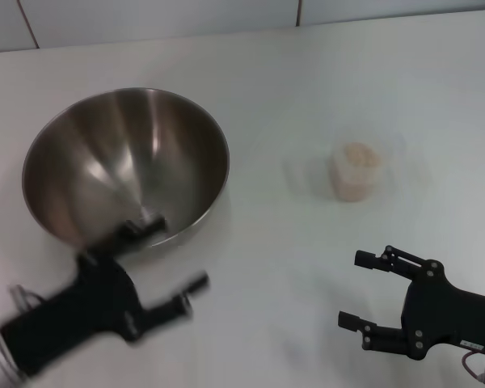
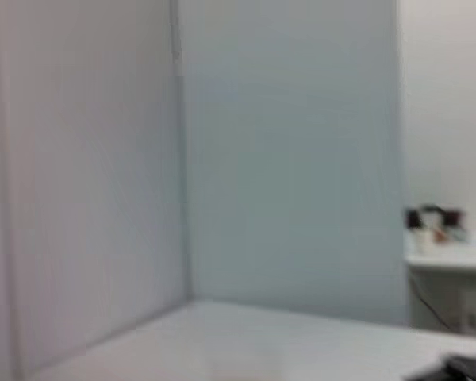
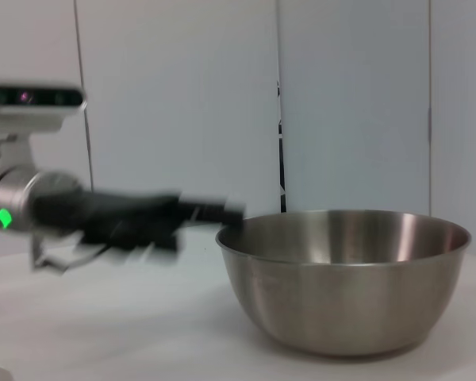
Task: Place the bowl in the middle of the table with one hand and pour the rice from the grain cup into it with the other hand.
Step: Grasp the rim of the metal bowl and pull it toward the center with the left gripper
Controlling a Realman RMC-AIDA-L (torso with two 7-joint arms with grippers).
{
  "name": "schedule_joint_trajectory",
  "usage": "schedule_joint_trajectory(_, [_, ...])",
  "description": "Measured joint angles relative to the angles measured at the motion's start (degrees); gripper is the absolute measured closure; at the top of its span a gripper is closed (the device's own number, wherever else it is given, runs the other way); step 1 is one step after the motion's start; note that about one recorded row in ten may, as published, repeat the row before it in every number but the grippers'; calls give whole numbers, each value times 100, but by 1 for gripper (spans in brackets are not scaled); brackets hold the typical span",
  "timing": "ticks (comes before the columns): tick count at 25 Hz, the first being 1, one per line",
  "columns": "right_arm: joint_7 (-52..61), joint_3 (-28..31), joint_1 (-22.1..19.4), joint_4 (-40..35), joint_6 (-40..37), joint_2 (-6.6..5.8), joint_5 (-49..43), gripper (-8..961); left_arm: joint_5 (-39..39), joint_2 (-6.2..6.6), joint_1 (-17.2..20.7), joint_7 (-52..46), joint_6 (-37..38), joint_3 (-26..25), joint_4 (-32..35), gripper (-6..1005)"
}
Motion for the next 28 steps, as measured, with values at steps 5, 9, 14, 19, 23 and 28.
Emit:
schedule_joint_trajectory(5, [-7,0,-2,-17,5,3,1,131,227,27,-75,-1411,-887,-816,1052,177])
schedule_joint_trajectory(9, [-10,0,-2,-26,13,5,4,130,1972,43,-492,-3673,-2175,-1408,2390,185])
schedule_joint_trajectory(14, [-13,1,-2,-31,-30,1,41,129,4402,43,-1655,-6267,-2137,-2143,2485,194])
schedule_joint_trajectory(19, [-16,0,-4,-31,-51,-2,44,129,6513,5,-2597,-7819,-1881,-2439,2096,204])
schedule_joint_trajectory(23, [-18,0,-27,-78,-105,-3,48,130,7099,-3,-2841,-8198,-1892,-2455,1890,211])
schedule_joint_trajectory(28, [-18,0,-29,-100,-111,-3,37,130,7296,-2,-2853,-8322,-1989,-2505,1864,220])
